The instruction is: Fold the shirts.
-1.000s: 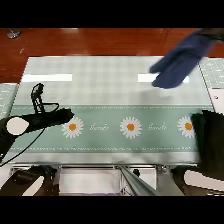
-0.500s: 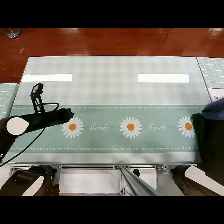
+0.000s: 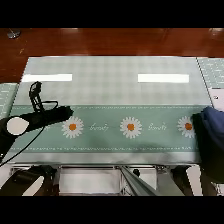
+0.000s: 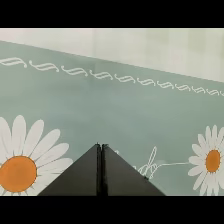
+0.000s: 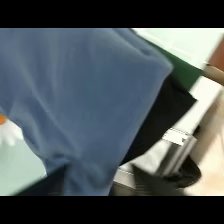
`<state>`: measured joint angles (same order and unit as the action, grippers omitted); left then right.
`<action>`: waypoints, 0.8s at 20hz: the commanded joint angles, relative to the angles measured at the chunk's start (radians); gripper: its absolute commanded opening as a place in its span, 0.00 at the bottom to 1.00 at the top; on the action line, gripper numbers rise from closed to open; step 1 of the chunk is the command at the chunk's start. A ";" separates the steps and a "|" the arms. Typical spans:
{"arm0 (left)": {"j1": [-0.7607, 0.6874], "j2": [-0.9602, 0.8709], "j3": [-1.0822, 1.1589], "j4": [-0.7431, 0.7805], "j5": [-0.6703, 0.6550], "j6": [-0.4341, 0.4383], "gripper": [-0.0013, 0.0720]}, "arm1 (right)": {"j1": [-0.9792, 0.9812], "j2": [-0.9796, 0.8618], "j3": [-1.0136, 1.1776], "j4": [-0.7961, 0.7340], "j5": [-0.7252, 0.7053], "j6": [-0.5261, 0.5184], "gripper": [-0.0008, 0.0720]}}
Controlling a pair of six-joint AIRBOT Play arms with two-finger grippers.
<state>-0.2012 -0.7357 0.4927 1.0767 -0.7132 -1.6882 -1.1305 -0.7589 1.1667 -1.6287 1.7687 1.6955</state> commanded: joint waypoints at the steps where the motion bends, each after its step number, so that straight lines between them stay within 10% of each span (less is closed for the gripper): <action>1: 0.000 0.000 0.000 0.000 0.017 0.000 0.06 | -0.019 0.027 -0.057 -0.048 -0.076 0.040 0.87; 5: 0.028 0.000 0.077 0.000 0.023 0.049 0.06 | -0.019 -0.097 0.120 0.271 -0.211 0.037 0.83; 8: 0.089 -0.013 0.290 0.000 -0.019 0.065 0.06 | -0.016 -0.236 0.293 0.819 -0.320 -0.043 0.19; 10: 0.097 -0.047 0.460 0.000 -0.066 0.083 0.06 | 0.066 -0.286 0.347 0.999 -0.360 -0.145 0.05; 16: -0.054 -0.268 0.804 0.123 -0.292 0.094 0.06 | 0.975 -0.343 0.352 0.396 -0.475 -0.206 0.05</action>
<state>-0.1959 -0.9142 1.1606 1.1202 -0.8745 -1.5856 -0.5468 -1.0584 1.5032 -0.9798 1.3506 1.5257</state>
